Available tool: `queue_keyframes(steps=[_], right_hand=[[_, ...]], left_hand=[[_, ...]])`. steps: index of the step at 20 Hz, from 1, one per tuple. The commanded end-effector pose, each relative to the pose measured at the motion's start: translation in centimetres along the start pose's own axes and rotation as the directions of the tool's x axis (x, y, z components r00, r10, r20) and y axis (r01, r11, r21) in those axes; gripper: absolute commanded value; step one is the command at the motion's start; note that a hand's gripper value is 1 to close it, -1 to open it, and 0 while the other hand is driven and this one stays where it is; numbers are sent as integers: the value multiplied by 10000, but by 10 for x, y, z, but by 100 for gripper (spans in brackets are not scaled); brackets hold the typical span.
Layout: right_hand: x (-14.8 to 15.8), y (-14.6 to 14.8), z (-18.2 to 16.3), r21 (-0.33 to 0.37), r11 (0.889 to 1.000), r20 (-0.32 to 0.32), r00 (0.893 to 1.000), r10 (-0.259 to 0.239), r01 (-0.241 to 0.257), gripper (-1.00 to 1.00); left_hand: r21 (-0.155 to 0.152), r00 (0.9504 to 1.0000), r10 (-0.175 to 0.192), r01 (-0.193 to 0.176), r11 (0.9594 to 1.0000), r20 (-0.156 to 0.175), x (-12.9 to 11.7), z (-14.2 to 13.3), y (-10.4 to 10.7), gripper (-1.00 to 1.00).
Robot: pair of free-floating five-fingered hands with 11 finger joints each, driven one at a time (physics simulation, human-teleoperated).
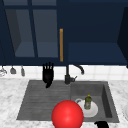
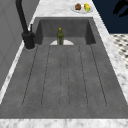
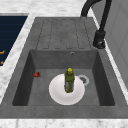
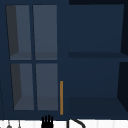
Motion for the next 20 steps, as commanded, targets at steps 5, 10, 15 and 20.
queue_keyframes(steps=[5, 10, 15, 20], right_hand=[[0, 0, 0, 0, 10000, 0, 10000, 0, 0, 0], [0, 0, 0, 0, 10000, 0, 10000, 0, 0, 0], [0, 0, 0, 0, 10000, 0, 10000, 0, 0, 0], [0, 0, 0, 0, 10000, 0, 10000, 0, 0, 0]], left_hand=[[-205, 9955, -375, 394, 9990, 871, 8, 4, 20, -100], [-759, 9894, -615, 719, 9945, 1312, 16, 8, 26, -100], [-857, 9858, -799, 933, 9920, 1476, 23, 10, 34, -100], [-1027, 9844, -800, 968, 9900, 1564, 30, 12, 37, -100]])
